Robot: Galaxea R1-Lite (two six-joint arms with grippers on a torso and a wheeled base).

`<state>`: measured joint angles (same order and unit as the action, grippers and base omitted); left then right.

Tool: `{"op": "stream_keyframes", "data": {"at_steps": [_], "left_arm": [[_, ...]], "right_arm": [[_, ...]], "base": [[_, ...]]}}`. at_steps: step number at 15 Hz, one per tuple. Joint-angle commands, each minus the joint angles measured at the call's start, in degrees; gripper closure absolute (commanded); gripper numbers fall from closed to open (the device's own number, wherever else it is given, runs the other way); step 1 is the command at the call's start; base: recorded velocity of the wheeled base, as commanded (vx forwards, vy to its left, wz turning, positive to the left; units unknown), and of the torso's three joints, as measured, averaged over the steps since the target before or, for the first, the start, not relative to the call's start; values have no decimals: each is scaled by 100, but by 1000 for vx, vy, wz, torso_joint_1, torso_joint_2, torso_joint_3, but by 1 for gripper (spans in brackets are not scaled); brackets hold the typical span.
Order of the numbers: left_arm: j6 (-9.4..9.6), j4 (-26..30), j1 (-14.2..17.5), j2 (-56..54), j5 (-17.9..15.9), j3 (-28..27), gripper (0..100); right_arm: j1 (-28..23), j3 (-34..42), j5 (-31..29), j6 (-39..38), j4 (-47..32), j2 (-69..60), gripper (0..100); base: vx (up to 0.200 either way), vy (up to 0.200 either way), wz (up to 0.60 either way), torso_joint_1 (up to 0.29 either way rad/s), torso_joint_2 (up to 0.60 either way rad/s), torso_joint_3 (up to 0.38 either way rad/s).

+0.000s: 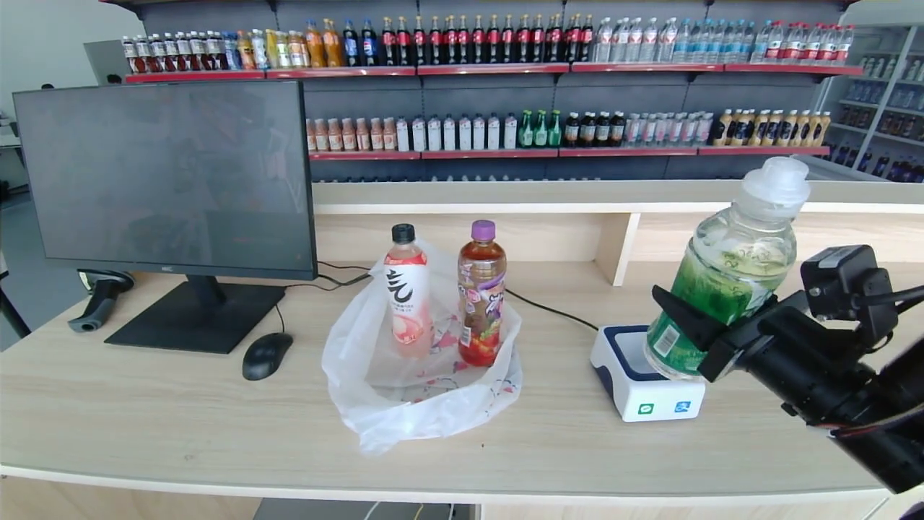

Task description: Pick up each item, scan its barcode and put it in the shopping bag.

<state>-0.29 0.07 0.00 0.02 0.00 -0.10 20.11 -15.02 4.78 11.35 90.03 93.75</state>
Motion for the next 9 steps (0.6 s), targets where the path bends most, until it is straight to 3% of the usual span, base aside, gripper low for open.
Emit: {"op": "stream_keyframes", "data": {"at_steps": [1,3,5,9], "left_arm": [[3,1,0,-2,0,1,0],[-6,1,0,-2,0,1,0],[-6,1,0,-2,0,1,0],[-6,1,0,-2,0,1,0]], "right_arm": [[-78,-731,630,843,-3,293,100],[-262,-950,1640,2715,-3,496,100],[-192,-941,1798,3954,-3,689,100],[-192,-528,1807,5079,-3,706,100]], "base": [[0,0,0,0,0,0],[0,0,0,0,0,0],[0,0,0,0,0,0],[0,0,0,0,0,0]]}}
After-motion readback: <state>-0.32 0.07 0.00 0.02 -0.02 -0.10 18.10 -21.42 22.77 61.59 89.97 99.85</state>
